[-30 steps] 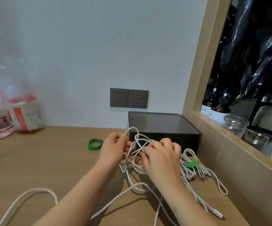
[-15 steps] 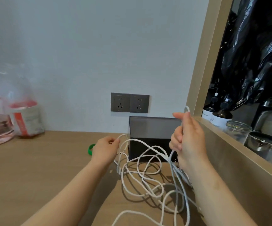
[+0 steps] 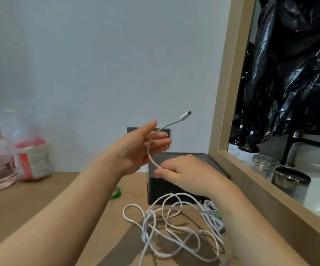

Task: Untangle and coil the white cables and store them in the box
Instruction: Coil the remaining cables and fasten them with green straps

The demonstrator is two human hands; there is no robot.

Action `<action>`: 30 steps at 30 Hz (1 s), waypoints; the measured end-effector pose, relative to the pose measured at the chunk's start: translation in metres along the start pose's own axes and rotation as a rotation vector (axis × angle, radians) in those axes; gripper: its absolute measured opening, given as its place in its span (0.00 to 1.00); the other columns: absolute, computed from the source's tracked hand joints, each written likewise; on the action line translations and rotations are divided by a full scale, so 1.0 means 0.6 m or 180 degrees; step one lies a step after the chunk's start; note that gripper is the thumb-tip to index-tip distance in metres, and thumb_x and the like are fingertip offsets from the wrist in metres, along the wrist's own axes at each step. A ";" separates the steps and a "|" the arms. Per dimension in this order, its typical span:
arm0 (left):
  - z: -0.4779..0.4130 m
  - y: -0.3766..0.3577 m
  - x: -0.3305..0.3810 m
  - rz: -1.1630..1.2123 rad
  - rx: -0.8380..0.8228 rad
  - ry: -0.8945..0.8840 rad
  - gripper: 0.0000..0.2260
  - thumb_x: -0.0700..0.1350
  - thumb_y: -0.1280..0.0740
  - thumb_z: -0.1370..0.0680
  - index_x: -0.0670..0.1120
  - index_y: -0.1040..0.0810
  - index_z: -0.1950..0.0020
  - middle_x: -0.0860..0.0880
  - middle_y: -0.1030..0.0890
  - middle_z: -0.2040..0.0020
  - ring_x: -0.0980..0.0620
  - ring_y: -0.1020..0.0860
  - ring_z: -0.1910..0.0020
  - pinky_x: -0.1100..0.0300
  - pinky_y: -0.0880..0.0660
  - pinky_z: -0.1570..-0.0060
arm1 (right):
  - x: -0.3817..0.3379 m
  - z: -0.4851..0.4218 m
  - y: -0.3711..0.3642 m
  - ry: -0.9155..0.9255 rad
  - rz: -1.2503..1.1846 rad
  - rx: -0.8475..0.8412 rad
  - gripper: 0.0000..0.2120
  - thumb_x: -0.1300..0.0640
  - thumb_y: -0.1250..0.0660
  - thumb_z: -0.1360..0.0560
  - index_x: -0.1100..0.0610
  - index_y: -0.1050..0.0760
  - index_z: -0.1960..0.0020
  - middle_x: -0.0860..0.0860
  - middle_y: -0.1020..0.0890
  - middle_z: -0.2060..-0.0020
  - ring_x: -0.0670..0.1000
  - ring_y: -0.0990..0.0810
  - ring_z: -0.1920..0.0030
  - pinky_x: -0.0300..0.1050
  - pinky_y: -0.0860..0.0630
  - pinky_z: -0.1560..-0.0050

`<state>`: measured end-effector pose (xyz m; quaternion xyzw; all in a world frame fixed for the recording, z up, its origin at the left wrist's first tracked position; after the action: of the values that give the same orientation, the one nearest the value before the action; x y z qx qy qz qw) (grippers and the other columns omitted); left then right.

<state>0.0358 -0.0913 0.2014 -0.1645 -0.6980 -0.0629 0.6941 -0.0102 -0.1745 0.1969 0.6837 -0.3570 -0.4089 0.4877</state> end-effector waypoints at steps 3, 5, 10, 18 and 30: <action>0.008 -0.012 0.028 -0.0045 0.0009 -0.0186 0.11 0.49 0.39 0.19 0.46 0.19 0.51 0.53 0.23 0.73 0.58 0.21 0.70 0.64 0.27 0.64 | 0.023 0.004 -0.006 -0.0194 0.0090 0.0075 0.18 0.42 0.45 0.21 0.53 0.24 0.54 0.47 0.24 0.66 0.48 0.26 0.62 0.47 0.32 0.64; 0.008 -0.010 0.036 0.0100 0.0136 -0.0310 0.11 0.45 0.41 0.18 0.45 0.21 0.53 0.53 0.30 0.76 0.57 0.27 0.74 0.64 0.28 0.65 | 0.038 0.010 -0.007 -0.0322 -0.0309 0.0194 0.16 0.44 0.43 0.21 0.53 0.24 0.56 0.46 0.26 0.68 0.47 0.27 0.65 0.45 0.34 0.65; 0.017 0.026 0.032 -0.0064 0.0873 -0.0614 0.16 0.48 0.46 0.17 0.46 0.23 0.57 0.53 0.37 0.74 0.56 0.39 0.75 0.65 0.39 0.76 | 0.093 0.036 -0.026 -0.0785 -0.1242 0.0185 0.12 0.47 0.38 0.22 0.52 0.22 0.58 0.44 0.27 0.75 0.43 0.30 0.74 0.38 0.34 0.68; 0.032 0.042 -0.071 -0.1075 0.1126 -0.0678 0.12 0.46 0.47 0.17 0.46 0.29 0.57 0.49 0.35 0.69 0.53 0.38 0.71 0.61 0.39 0.72 | 0.135 0.078 -0.065 -0.1451 -0.4002 0.0151 0.13 0.59 0.38 0.24 0.59 0.30 0.67 0.48 0.39 0.79 0.45 0.43 0.80 0.38 0.44 0.77; 0.029 0.045 -0.153 -0.1249 0.0870 -0.0853 0.14 0.50 0.43 0.19 0.45 0.28 0.62 0.52 0.32 0.73 0.56 0.32 0.75 0.57 0.29 0.70 | 0.129 0.037 -0.045 -0.1034 -0.1475 0.1362 0.10 0.51 0.42 0.20 0.53 0.25 0.52 0.47 0.24 0.64 0.42 0.27 0.64 0.35 0.32 0.66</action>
<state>0.0262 -0.0734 0.1062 0.0622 -0.8041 -0.0791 0.5859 0.0040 -0.2443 0.1506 0.7592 -0.3429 -0.5281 0.1646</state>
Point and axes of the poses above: each hand's wrist, its own z-axis away from the middle knuckle, its own y-axis out of the back of the hand, x = y × z, the point moved 9 cm from there along -z, towards the middle knuckle
